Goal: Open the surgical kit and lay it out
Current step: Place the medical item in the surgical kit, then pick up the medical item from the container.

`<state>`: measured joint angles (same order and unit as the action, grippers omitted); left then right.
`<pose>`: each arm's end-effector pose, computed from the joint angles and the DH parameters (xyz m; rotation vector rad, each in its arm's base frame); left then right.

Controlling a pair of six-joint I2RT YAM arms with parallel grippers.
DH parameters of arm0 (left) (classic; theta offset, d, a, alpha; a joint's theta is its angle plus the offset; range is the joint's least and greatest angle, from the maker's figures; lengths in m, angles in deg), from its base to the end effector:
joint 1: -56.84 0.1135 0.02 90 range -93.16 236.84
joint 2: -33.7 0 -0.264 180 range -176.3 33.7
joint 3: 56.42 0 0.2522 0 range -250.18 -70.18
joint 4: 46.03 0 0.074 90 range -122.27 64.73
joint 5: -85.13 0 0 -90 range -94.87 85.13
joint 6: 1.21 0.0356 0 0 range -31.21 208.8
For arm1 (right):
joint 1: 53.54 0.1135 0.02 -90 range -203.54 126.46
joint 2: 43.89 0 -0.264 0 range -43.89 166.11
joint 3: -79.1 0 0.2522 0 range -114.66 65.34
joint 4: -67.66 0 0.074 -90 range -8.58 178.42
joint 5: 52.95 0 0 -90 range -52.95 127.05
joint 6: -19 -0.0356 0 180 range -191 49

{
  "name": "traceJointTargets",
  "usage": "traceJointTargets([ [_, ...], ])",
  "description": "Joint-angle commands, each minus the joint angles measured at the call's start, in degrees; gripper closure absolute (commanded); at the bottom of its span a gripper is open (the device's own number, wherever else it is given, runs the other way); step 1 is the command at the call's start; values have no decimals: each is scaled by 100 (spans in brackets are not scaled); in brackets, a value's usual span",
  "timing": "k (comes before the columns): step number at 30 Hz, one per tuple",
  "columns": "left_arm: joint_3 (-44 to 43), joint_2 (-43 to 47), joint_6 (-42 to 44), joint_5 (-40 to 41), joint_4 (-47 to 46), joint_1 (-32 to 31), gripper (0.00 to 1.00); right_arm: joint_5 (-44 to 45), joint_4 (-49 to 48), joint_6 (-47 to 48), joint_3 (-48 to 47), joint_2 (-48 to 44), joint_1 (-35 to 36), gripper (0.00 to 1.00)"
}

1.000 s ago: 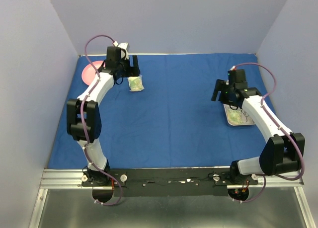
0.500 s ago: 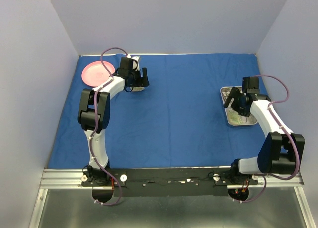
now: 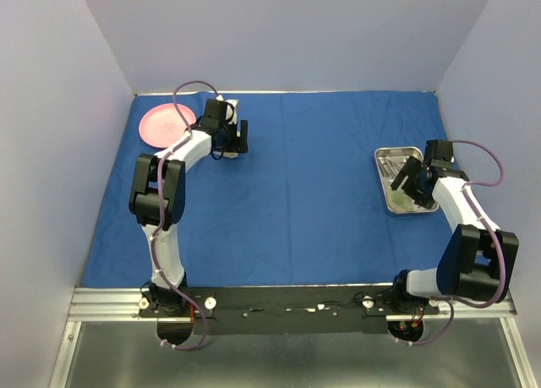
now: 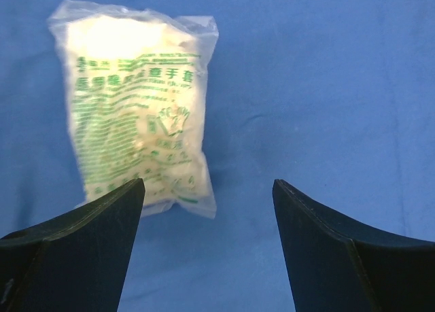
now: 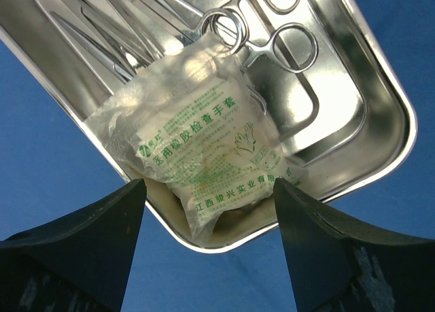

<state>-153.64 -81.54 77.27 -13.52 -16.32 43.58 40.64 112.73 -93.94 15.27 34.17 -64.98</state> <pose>0.4327 -0.1075 0.1935 0.1077 2.4241 -0.3803 0.2600 -0.0549 0.2156 0.7905 2.4795 -0.0096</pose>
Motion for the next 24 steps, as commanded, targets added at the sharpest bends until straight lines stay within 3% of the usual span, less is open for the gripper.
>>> traceJointTargets([
  [1,-92,721,125,337,304,-2,13,124,-309,-27,58,86,-139,19],
  [13,883,2145,-130,258,497,-72,9,-245,-608,149,-65,771,-640,38],
  [18,1218,2348,-183,197,550,-160,8,-702,-661,176,-39,1053,-658,44],
  [24,1148,2357,-279,126,577,-344,8,-852,-609,194,32,834,-658,65],
])
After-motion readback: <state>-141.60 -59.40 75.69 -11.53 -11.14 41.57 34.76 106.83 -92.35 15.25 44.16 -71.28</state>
